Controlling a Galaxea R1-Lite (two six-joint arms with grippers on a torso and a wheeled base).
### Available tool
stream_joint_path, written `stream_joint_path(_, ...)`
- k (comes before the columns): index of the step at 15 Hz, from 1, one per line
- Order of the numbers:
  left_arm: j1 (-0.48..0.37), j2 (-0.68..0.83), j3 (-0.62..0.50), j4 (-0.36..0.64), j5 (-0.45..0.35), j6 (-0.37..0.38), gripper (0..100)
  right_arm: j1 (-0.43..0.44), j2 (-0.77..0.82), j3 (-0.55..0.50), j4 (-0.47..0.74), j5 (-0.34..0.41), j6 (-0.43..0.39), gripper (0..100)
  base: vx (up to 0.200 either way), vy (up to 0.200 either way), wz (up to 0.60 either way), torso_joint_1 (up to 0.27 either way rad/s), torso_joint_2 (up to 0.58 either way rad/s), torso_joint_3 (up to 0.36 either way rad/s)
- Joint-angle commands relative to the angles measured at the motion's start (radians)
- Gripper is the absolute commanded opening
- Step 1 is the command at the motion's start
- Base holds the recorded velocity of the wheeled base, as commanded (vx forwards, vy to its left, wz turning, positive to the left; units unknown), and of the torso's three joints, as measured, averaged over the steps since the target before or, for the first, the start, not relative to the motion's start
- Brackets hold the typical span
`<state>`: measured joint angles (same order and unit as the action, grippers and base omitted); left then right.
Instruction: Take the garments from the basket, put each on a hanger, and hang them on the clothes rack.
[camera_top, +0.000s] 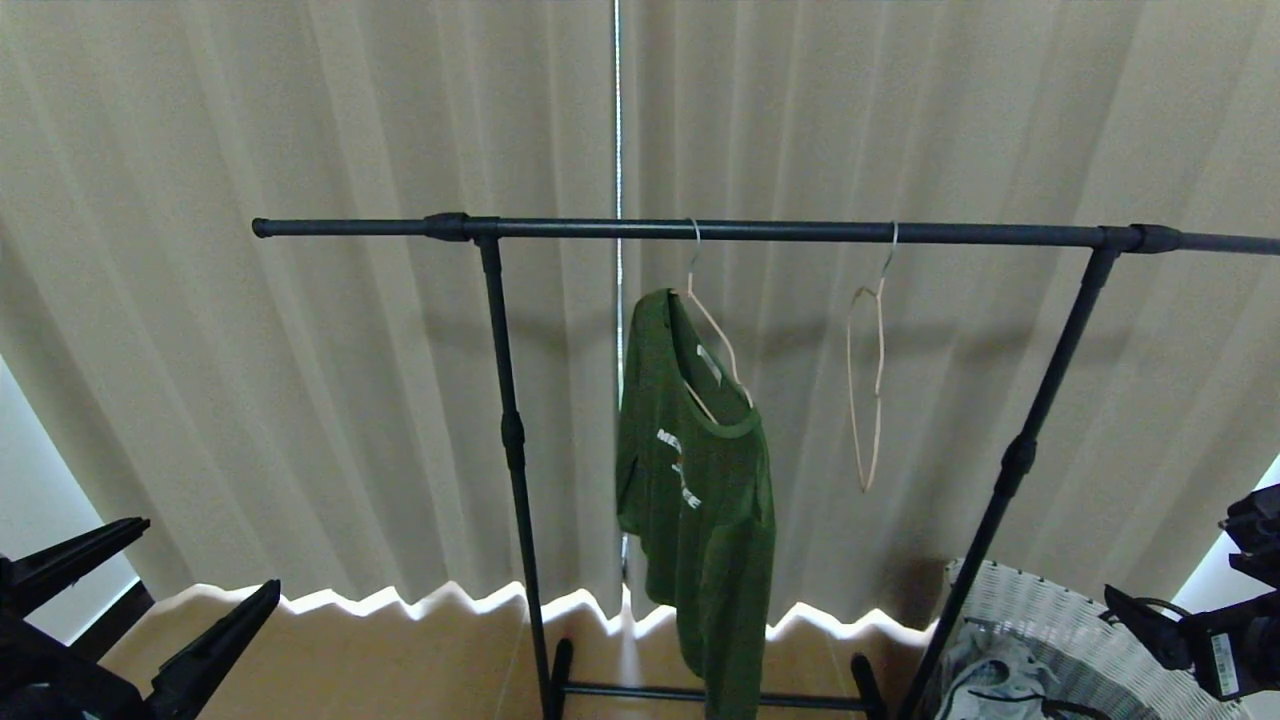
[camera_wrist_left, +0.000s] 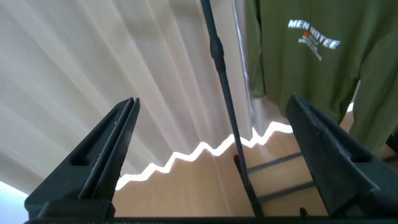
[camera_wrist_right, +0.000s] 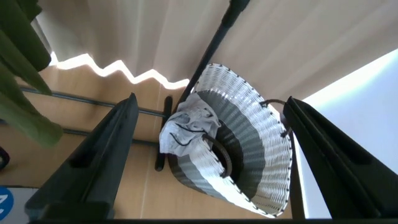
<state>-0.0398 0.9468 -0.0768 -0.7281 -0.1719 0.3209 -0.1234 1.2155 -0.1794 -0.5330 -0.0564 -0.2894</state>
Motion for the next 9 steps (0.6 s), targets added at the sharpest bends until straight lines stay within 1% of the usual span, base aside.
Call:
stream_joint_path(1,0.000,0.000,0.008,-0.001,0.000,0.000,100,-0.002,-0.007,0.004,-0.004,0.000,-0.001,100,0.000,0.000,0.00,0.000,0.00,0.000)
stream_joint_path(9,0.000,-0.011,0.015,-0.001,0.000,0.001,100,-0.004,-0.039,0.018,-0.004,0.000,-0.001,100,0.000,0.000,0.00,0.000,0.00,0.000)
